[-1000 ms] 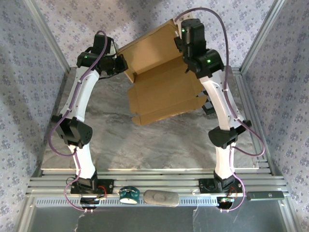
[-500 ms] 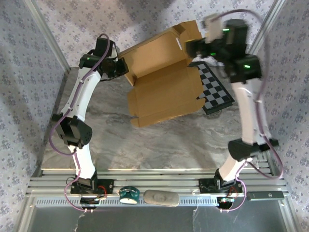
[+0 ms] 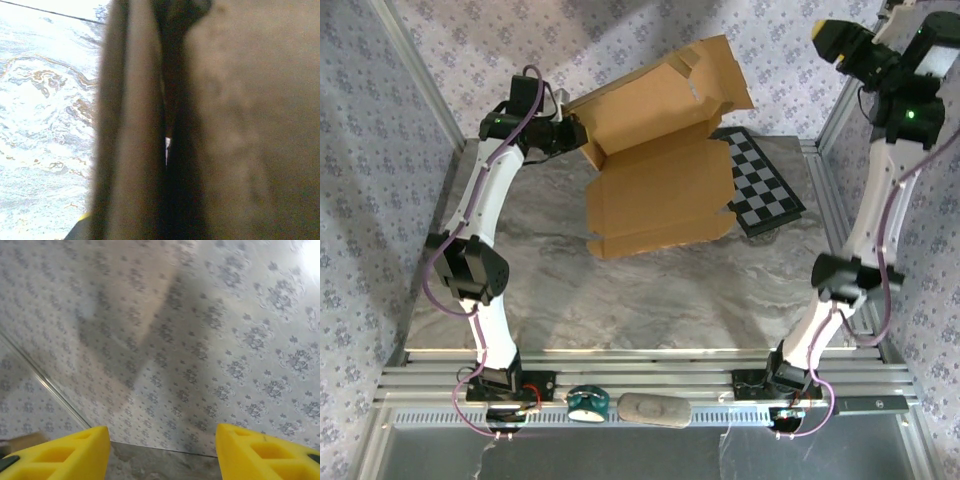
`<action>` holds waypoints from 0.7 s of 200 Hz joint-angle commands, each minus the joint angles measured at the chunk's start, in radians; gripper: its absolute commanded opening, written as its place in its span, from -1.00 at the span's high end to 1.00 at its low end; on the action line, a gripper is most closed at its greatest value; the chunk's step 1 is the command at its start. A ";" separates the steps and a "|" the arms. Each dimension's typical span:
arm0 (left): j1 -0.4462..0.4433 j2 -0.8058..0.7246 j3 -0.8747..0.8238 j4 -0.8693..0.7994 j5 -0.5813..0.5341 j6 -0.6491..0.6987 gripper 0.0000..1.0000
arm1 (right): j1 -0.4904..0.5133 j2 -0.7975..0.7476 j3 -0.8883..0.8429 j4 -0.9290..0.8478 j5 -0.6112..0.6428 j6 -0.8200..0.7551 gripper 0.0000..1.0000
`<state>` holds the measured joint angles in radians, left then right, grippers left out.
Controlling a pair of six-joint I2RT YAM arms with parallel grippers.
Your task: Fold the paper box
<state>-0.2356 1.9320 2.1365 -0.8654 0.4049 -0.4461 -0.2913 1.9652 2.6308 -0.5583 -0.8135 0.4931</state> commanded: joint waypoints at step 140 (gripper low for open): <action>0.019 0.058 0.000 0.042 0.155 0.018 1.00 | 0.244 0.026 -0.051 -0.142 -0.305 -0.076 -0.10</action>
<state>-0.2241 1.9736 2.1216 -0.8501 0.5129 -0.4301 -0.0738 2.0285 2.5820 -0.7128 -1.0878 0.4290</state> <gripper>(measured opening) 0.088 0.553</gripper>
